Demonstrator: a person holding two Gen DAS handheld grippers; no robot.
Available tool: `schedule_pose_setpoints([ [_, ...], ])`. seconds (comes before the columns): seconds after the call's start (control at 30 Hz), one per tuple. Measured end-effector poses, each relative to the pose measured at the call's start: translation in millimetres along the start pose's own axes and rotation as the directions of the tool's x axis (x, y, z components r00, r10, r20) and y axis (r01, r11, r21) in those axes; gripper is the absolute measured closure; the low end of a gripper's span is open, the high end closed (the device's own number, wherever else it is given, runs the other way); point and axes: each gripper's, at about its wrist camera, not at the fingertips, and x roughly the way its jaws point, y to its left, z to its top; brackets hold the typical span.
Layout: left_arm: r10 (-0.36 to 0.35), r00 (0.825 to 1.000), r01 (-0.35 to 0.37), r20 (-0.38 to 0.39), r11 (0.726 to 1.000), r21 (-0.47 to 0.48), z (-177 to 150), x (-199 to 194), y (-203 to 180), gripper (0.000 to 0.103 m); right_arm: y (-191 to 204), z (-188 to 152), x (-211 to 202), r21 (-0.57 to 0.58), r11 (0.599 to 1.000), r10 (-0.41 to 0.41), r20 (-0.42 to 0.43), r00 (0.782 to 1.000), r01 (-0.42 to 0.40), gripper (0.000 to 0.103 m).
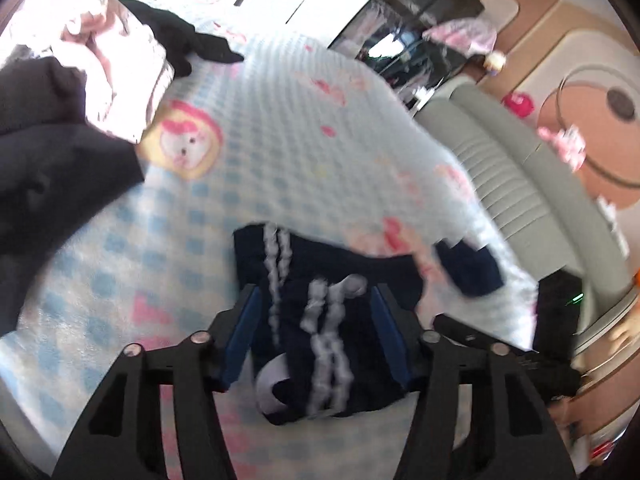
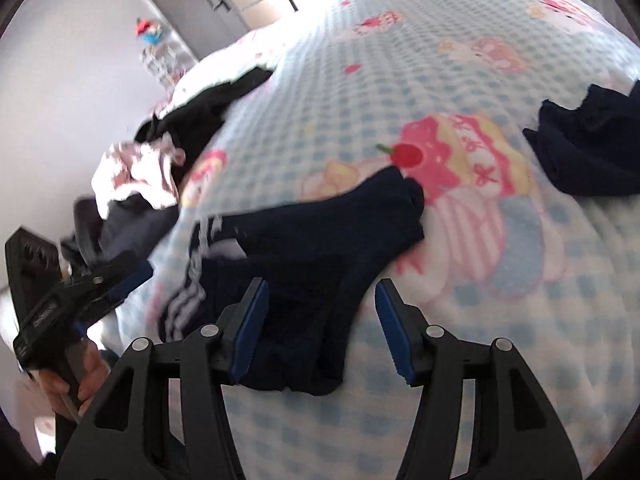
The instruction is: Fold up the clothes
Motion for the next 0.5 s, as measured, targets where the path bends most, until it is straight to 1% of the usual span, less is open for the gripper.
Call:
schedule_pose_setpoints([
  [0.07,0.045,0.999,-0.046,0.008,0.998,0.048,-3.0,7.2,2.1,0.053,4.8,0.7,6.1,-0.054,0.999,0.007,-0.021,1.000,-0.008,0.045],
  [0.1,0.060,0.998,-0.060,-0.001,0.995,0.085,-3.5,13.5,-2.7,0.053,7.7,0.7,9.4,-0.081,0.997,0.002,-0.030,1.000,-0.004,0.045],
  [0.13,0.073,0.997,-0.071,-0.016,0.992,0.105,-4.4,18.8,-6.5,0.053,10.9,0.2,13.0,-0.106,0.994,-0.011,-0.036,0.999,0.007,0.045],
  [0.17,0.093,0.994,-0.087,-0.047,0.989,0.122,-6.1,28.1,-6.7,0.053,13.9,-0.1,18.0,-0.130,0.991,-0.026,-0.048,0.999,0.019,0.044],
  [0.23,0.097,0.991,-0.087,-0.091,0.990,0.112,-9.9,37.7,-3.2,0.053,15.8,-1.3,31.1,-0.157,0.987,-0.047,-0.085,0.995,0.034,0.044],
  [0.27,0.097,0.990,-0.085,-0.102,0.990,0.111,-11.8,39.8,-2.6,0.056,14.8,-2.4,36.4,-0.162,0.986,-0.050,-0.100,0.994,0.034,0.044],
  [0.3,0.110,0.990,-0.097,-0.089,0.985,0.140,-12.7,37.2,-6.2,0.065,14.0,-3.4,40.5,-0.165,0.986,-0.051,-0.108,0.993,0.033,0.044],
  [0.33,0.122,0.990,-0.108,-0.075,0.980,0.168,-13.6,34.5,-9.9,0.071,13.7,-4.5,42.3,-0.168,0.985,-0.049,-0.107,0.993,0.031,0.050],
  [0.37,0.134,0.989,-0.120,-0.060,0.974,0.194,-14.4,31.8,-13.5,0.078,14.6,-5.2,41.5,-0.180,0.983,-0.049,-0.096,0.994,0.031,0.058],
  [0.4,0.142,0.989,-0.129,-0.048,0.969,0.211,-14.2,28.7,-17.1,0.086,16.1,-4.8,38.3,-0.198,0.979,-0.053,-0.077,0.996,0.037,0.077],
  [0.43,0.146,0.988,-0.133,-0.046,0.967,0.216,-11.7,28.3,-20.2,0.089,16.7,-3.4,34.2,-0.208,0.977,-0.055,-0.055,0.997,0.042,0.086],
  [0.47,0.150,0.988,-0.137,-0.044,0.965,0.222,-9.1,27.8,-23.3,0.091,16.1,-0.4,29.7,-0.205,0.978,-0.046,-0.035,0.998,0.038,0.088],
  [0.5,0.154,0.987,-0.141,-0.041,0.964,0.227,-6.5,27.1,-26.4,0.093,14.9,4.1,25.7,-0.193,0.981,-0.032,-0.020,0.999,0.027,0.092],
])
